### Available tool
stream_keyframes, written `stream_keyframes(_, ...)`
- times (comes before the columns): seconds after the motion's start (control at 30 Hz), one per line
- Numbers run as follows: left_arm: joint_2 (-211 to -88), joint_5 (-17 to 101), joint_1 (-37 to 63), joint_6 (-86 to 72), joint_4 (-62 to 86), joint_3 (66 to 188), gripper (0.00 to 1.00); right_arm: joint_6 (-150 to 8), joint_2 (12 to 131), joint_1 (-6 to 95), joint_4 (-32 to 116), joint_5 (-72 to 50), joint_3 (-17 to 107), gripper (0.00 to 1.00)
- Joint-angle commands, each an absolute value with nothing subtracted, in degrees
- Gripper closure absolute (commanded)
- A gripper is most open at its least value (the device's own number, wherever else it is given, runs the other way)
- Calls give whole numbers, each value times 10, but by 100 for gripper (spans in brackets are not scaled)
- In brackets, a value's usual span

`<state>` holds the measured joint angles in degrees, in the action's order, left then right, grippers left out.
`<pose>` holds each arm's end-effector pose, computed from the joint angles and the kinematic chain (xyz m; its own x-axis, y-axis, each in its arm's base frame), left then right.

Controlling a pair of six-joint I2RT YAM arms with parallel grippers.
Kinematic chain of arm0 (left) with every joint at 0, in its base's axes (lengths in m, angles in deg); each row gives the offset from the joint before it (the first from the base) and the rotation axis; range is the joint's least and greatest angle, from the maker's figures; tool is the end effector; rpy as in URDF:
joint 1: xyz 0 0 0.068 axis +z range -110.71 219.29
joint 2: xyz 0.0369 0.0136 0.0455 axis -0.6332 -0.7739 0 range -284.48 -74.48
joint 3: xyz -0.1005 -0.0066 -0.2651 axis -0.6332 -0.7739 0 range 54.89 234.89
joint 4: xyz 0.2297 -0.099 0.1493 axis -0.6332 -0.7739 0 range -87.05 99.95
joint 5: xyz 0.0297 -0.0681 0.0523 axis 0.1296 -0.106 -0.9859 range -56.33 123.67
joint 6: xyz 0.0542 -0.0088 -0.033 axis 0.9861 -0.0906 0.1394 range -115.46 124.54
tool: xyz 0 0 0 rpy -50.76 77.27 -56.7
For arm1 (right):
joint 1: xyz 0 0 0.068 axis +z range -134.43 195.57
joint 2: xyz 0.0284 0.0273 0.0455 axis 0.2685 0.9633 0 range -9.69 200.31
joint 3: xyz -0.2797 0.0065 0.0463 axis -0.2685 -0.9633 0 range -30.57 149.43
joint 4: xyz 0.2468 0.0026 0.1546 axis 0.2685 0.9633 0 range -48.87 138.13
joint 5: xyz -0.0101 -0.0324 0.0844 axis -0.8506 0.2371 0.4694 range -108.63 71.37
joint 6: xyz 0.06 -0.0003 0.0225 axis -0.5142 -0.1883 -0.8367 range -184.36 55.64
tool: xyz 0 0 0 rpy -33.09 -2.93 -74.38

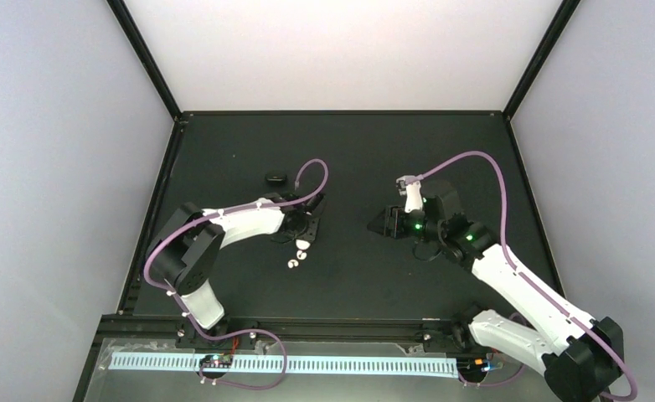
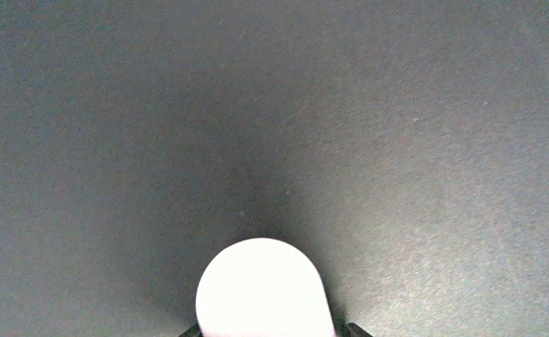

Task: Insert the wireless bluetooth earbuds into the charging case
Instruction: Pick up the charging case at the center of the board, then place the charging case at the center of the board.

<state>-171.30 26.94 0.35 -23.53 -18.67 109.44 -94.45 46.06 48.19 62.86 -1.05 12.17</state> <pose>0.2666 -0.2079 0.1286 -0.9282 0.1491 -0.3409 0.1785 0.9823 -0.0564 0.2008 0.1461 0.2679 -0.7778 0.0697 -0.6246 -0.3848 0.7330 0.5610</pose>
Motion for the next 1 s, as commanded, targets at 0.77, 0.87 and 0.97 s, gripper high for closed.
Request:
stream_keyframes(0.77,-1673,378,-210,190,-116,1163,65,-893,218,484,800,-207,181,41)
stream_keyframes(0.87,-1702,346,-230,224,-130,1188,64,-895,200,484,810,-227,189,41)
stream_keyframes(0.97,-1725,350,-232,234,-134,1201,63,-900,178,484,817,-253,195,41)
